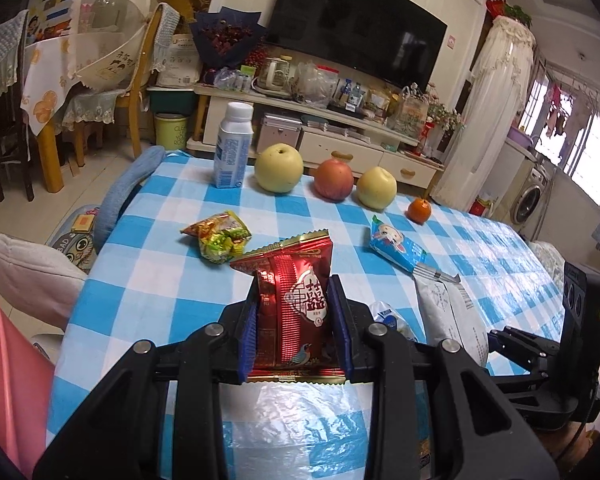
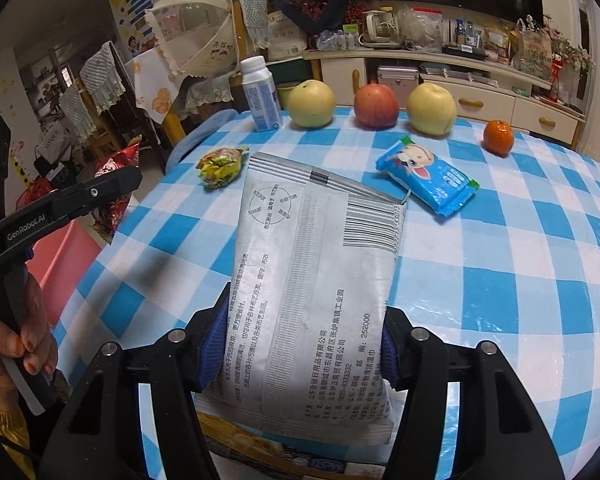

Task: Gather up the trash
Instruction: 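Carry both wrappers over the pink bucket and open both tools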

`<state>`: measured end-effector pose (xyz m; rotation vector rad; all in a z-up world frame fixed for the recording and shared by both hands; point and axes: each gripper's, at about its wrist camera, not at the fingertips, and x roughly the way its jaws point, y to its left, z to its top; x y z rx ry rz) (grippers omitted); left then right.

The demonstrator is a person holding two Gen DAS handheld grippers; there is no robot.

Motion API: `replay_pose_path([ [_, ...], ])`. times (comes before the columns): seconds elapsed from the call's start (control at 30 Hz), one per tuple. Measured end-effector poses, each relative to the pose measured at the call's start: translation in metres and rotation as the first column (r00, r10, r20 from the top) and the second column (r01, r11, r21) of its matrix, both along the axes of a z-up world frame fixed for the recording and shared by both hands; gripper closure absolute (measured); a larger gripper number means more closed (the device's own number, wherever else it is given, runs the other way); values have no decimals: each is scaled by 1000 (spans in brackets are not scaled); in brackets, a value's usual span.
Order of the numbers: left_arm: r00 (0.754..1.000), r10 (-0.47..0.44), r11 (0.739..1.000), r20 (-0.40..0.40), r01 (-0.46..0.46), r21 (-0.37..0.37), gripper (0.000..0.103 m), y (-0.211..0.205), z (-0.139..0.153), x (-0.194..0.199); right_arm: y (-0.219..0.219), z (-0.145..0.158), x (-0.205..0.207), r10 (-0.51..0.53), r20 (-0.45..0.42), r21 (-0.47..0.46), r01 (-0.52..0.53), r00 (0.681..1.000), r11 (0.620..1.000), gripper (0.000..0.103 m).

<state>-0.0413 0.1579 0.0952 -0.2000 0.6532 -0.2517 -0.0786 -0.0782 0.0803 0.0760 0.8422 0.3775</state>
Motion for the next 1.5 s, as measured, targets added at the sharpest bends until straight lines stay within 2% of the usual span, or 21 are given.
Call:
replay_pose_path([
  [0.33, 994, 102, 994, 26, -101, -37, 69, 39, 15, -11, 44, 16, -3, 75, -23, 108, -72, 997, 992, 42],
  [0.47, 985, 169, 984, 41, -166, -62, 69, 65, 23, -20, 70, 23, -6, 126, -35, 164, -119, 991, 979, 41],
  [0.6, 967, 251, 965, 54, -245, -91, 69, 97, 31, -30, 106, 37, -14, 190, -11, 174, -186, 982, 967, 41],
  [0.73, 928, 371, 926, 49, -365, -98, 69, 136, 35, -45, 150, 51, -18, 256, 11, 188, -254, 967, 949, 41],
  [0.97, 821, 570, 816, 14, -564, -124, 69, 210, 36, -75, 237, 70, -24, 389, 40, 207, -389, 920, 898, 41],
  [1.23, 748, 663, 732, -12, -652, -197, 70, 261, 31, -100, 328, 69, -27, 488, 41, 216, -484, 872, 848, 41],
  [1.3, 718, 695, 699, -23, -683, -214, 69, 273, 30, -106, 342, 65, -26, 506, 34, 227, -500, 862, 836, 38],
  [1.33, 705, 709, 683, -29, -696, -223, 66, 277, 30, -109, 353, 62, -26, 530, 26, 238, -520, 847, 820, 34],
  [1.37, 697, 716, 674, -32, -702, -229, 62, 280, 29, -111, 357, 60, -24, 539, 21, 242, -528, 842, 814, 26],
  [1.4, 690, 723, 665, -34, -709, -233, 52, 282, 29, -113, 362, 56, -24, 534, 16, 240, -522, 845, 818, 22],
  [1.5, 673, 739, 655, -21, -726, -210, 34, 282, 30, -113, 365, 48, -25, 520, 7, 239, -506, 854, 829, 20],
])
